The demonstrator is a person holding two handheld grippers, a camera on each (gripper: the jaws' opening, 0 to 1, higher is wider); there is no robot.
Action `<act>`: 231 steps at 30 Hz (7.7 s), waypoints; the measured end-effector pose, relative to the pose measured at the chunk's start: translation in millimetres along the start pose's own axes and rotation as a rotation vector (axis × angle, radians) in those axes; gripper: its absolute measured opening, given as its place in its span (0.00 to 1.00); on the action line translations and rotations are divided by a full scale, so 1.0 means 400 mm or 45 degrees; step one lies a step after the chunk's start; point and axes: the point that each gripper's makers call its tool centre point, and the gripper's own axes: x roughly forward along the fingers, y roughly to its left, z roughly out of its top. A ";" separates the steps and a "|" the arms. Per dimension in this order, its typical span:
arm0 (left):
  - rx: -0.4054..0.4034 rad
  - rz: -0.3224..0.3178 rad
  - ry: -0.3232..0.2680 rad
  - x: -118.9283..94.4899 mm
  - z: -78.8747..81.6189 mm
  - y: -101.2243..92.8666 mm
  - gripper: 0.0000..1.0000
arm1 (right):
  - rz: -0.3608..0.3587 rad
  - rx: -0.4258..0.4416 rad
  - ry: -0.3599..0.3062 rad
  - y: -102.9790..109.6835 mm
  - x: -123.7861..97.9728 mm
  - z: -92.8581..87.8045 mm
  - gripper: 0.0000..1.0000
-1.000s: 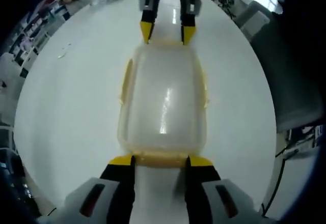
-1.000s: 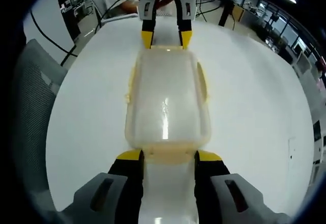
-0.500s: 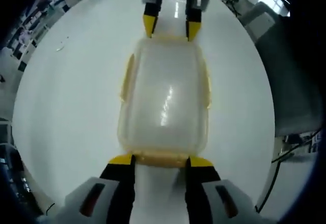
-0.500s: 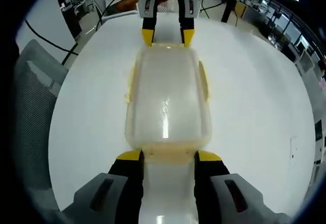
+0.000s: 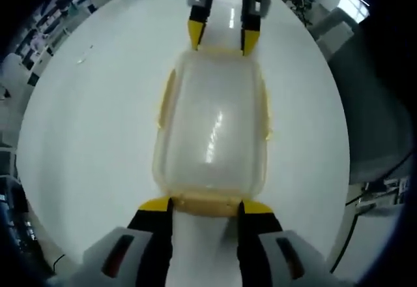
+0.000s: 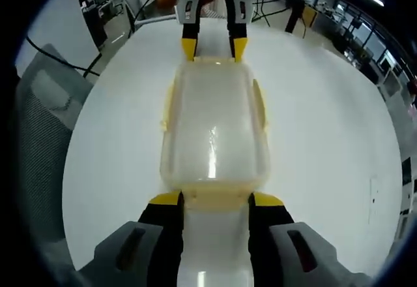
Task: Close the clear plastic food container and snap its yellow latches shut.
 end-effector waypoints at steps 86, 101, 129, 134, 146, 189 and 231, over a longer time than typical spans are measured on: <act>0.055 0.036 -0.141 -0.101 0.323 -0.009 0.33 | -0.090 0.061 -0.106 0.007 -0.274 -0.173 0.35; 0.077 0.011 -0.177 -0.065 0.428 -0.028 0.33 | -0.093 0.096 -0.095 0.021 -0.323 -0.271 0.35; 0.122 -0.050 -0.261 -0.007 0.624 -0.075 0.33 | -0.099 0.127 -0.064 0.056 -0.404 -0.462 0.36; 0.122 -0.058 -0.270 0.002 0.650 -0.076 0.33 | -0.100 0.135 -0.061 0.054 -0.416 -0.484 0.36; 0.121 -0.078 -0.273 0.021 0.668 -0.082 0.33 | -0.096 0.160 -0.055 0.060 -0.416 -0.511 0.36; 0.064 -0.133 -0.224 0.047 0.659 -0.095 0.44 | -0.103 0.169 -0.017 0.060 -0.397 -0.535 0.41; -0.974 -0.161 -0.576 0.030 0.678 -0.100 0.29 | -0.095 1.082 -0.438 0.090 -0.430 -0.490 0.23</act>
